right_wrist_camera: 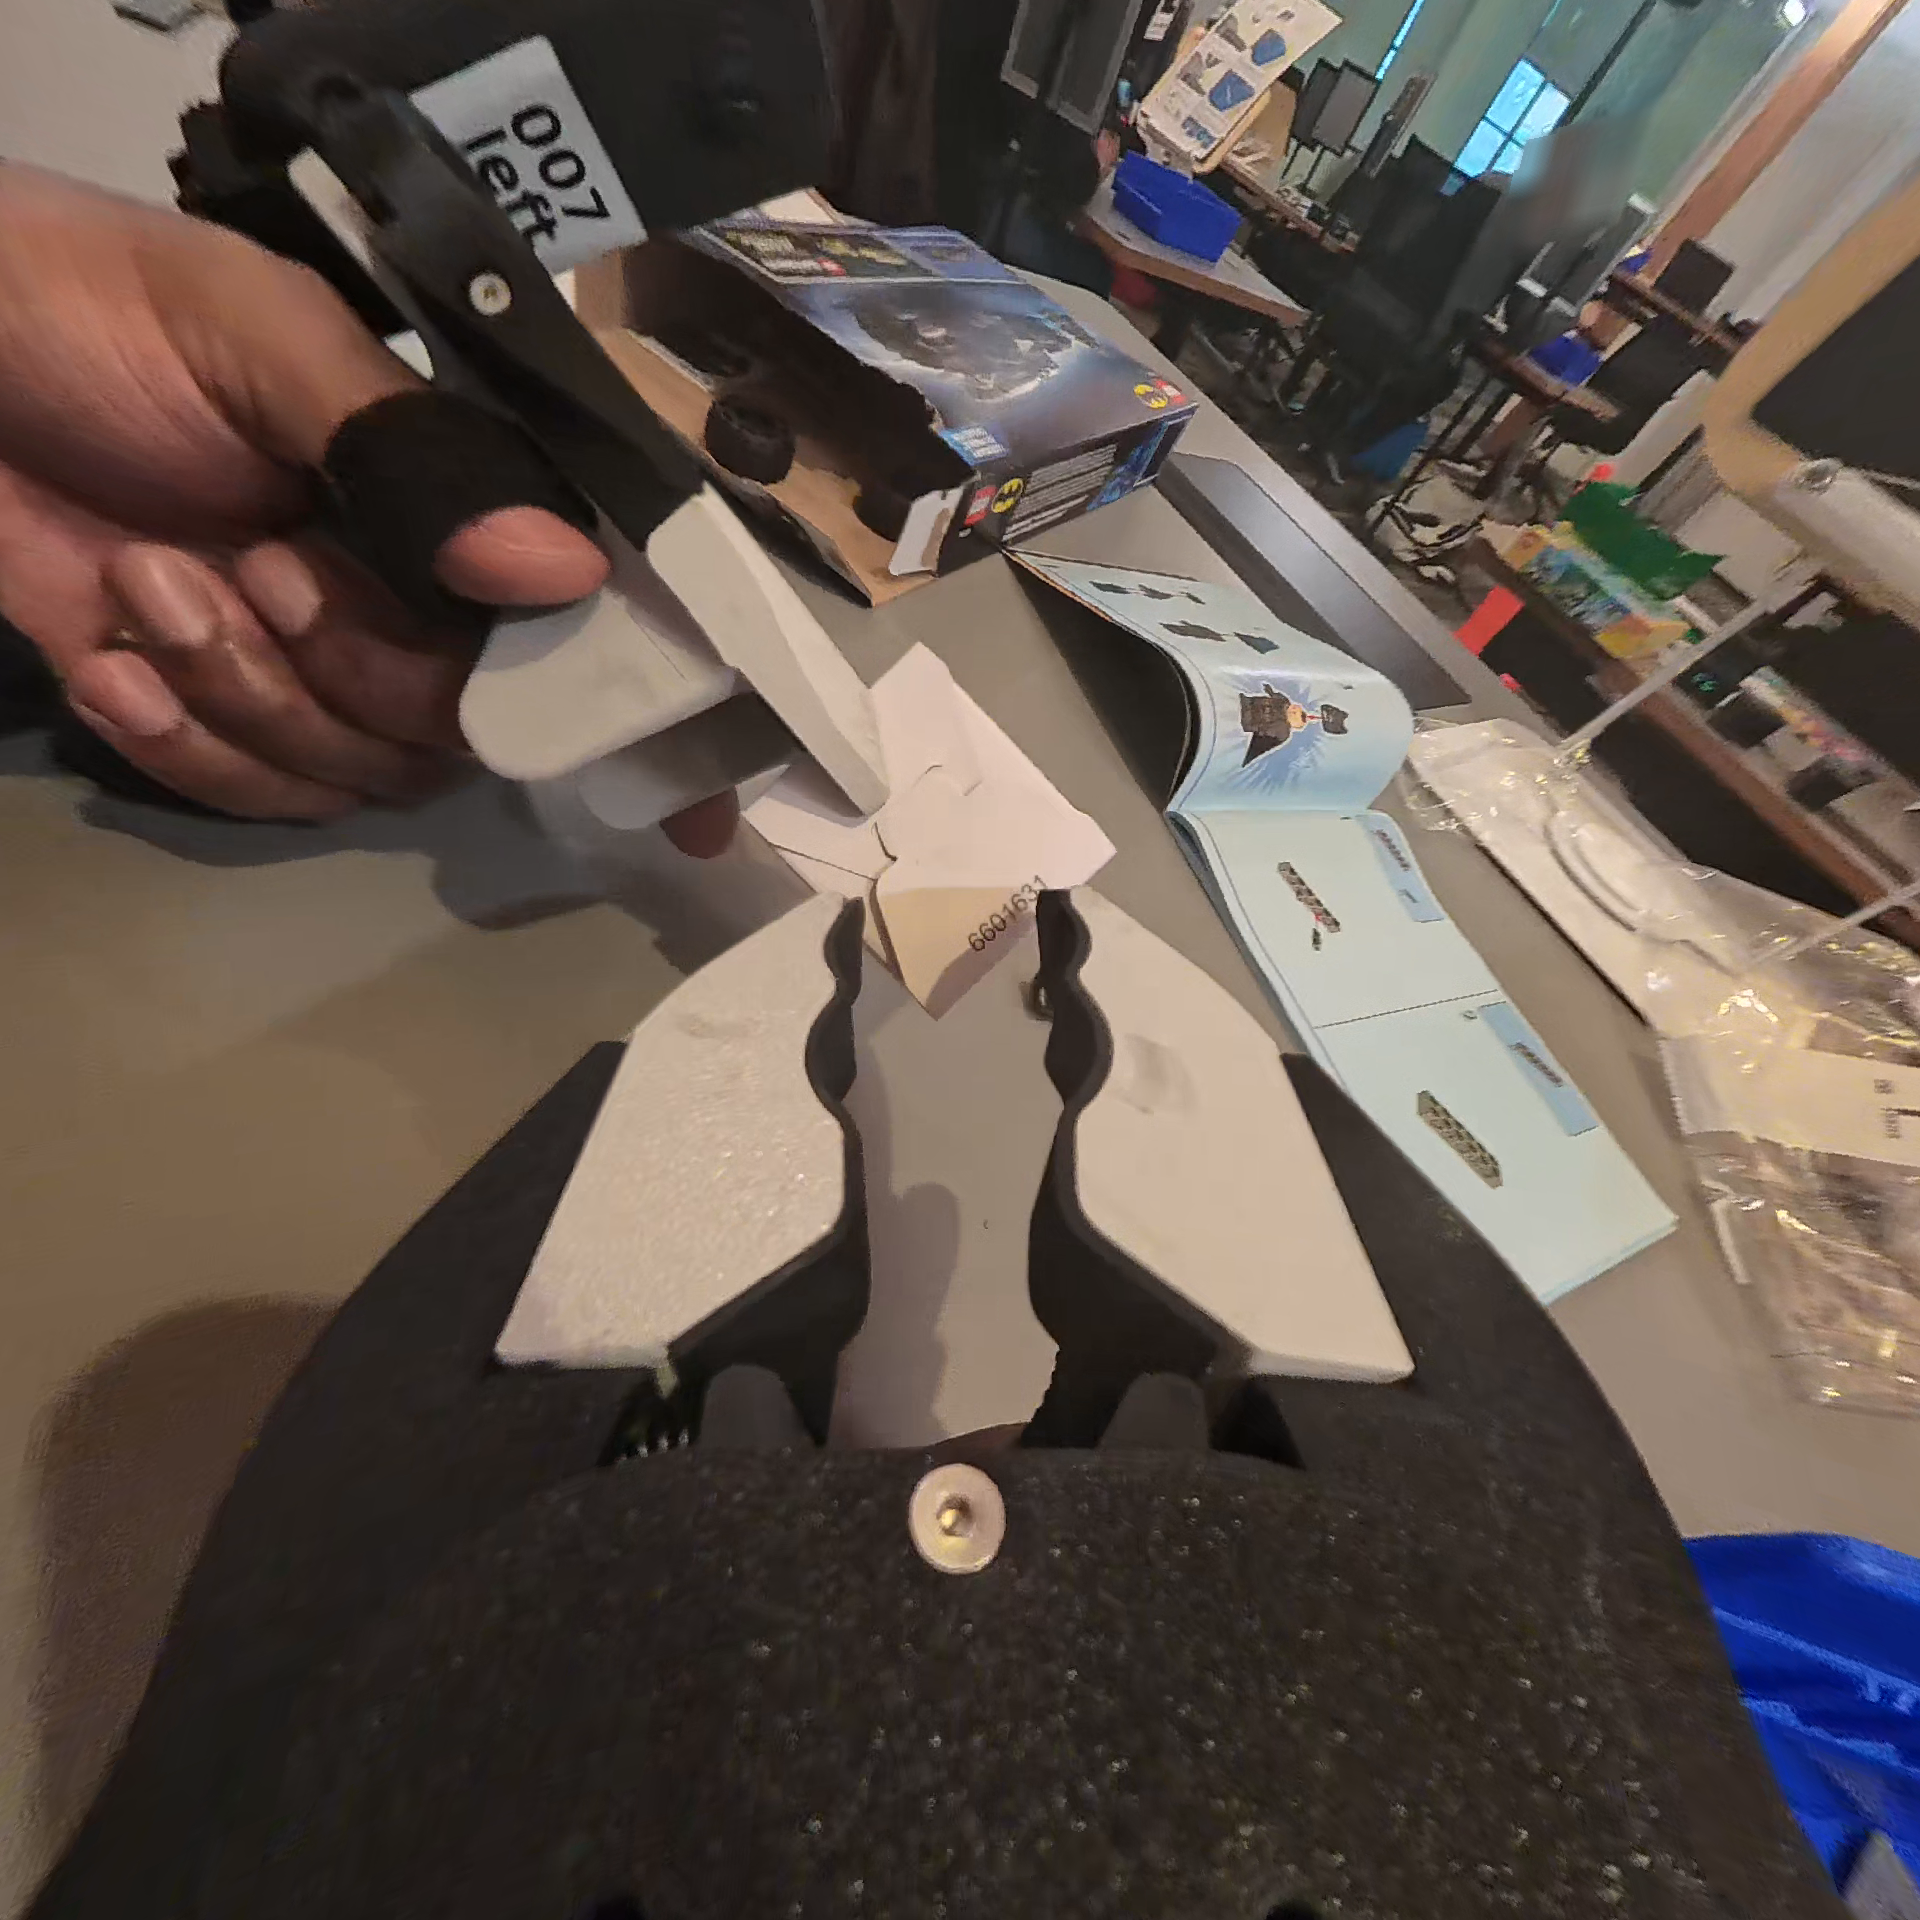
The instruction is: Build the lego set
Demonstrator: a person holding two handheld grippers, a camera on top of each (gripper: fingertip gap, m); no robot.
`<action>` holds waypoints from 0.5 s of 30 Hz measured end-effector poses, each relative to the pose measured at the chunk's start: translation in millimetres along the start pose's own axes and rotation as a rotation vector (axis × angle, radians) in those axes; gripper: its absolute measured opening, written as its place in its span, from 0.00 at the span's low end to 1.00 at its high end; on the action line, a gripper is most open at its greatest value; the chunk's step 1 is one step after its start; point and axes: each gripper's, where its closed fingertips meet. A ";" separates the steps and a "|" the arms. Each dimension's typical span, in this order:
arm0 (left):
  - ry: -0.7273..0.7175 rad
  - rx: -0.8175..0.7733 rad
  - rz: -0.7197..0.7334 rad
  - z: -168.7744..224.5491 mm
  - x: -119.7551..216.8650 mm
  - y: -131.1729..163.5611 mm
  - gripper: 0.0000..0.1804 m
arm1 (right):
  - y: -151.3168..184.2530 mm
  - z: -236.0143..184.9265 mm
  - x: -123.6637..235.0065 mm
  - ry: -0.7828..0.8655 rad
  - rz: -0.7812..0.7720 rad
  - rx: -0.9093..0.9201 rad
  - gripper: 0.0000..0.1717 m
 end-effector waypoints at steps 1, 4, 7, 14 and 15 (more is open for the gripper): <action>0.001 -0.003 -0.001 0.5 -0.1 0.4 0.04 | 1.6 -0.9 -1.5 0.008 -0.011 0.024 0.19; -0.008 -0.004 -0.001 -0.6 -0.1 0.6 0.04 | 3.8 -3.6 -3.4 0.013 -0.022 0.057 0.17; -0.006 -0.006 -0.003 -0.2 -0.3 0.9 0.05 | 4.7 -2.5 -2.9 -0.007 -0.018 0.025 0.17; -0.016 -0.021 -0.019 -0.1 -2.4 3.3 0.05 | 7.3 3.9 0.0 -0.018 -0.010 -0.032 0.17; -0.018 -0.022 -0.020 -0.5 -2.6 3.5 0.05 | 7.5 4.2 0.0 -0.013 -0.012 -0.025 0.16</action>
Point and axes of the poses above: each gripper's, where its closed fingertips meet, x back along the fingers, y out of its underside, z = x × y across the jaws, and after that the axes turned 2 degrees about -z, right-handed
